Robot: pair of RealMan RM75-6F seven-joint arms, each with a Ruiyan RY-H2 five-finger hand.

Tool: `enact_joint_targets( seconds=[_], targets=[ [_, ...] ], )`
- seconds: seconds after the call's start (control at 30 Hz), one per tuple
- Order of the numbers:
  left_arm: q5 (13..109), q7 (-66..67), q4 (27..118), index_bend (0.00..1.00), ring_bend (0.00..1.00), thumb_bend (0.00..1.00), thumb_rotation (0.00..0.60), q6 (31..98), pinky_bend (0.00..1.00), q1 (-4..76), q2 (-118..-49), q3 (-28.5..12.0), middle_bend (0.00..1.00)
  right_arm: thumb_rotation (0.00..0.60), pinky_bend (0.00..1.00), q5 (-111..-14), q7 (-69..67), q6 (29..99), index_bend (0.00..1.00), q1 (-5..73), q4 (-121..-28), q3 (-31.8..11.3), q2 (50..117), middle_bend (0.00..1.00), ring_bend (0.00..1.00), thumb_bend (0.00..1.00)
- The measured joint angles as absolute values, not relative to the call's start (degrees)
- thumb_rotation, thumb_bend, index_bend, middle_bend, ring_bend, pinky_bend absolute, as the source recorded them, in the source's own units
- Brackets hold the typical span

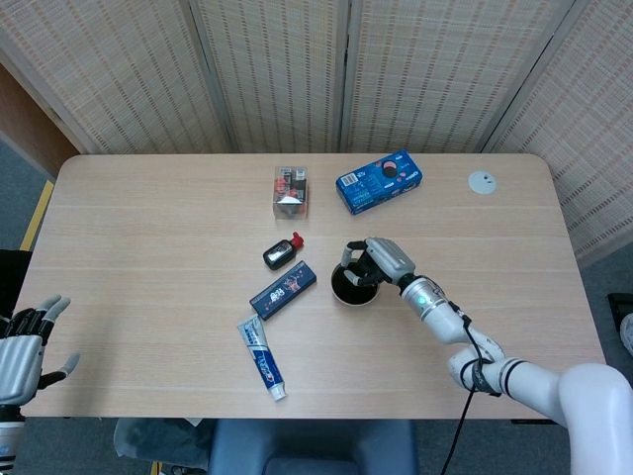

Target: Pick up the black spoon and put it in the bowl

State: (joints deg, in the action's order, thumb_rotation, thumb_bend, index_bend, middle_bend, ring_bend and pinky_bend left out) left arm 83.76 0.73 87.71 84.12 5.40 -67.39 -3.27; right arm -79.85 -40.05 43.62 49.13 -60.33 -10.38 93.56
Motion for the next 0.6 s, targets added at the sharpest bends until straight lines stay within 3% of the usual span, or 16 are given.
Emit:
enact_joint_targets(
  seconds=[0.6],
  targets=[
    [83.91,0.82,88.02,0.13,0.18,0.24,0.600,84.52,0.14,5.16,-67.31,-3.03,0.13,0.600,1.00,-79.85,-40.86,43.66,0.71,49.11,-58.37,-10.21,95.58,1.00,1.00,0.55]
  ],
)
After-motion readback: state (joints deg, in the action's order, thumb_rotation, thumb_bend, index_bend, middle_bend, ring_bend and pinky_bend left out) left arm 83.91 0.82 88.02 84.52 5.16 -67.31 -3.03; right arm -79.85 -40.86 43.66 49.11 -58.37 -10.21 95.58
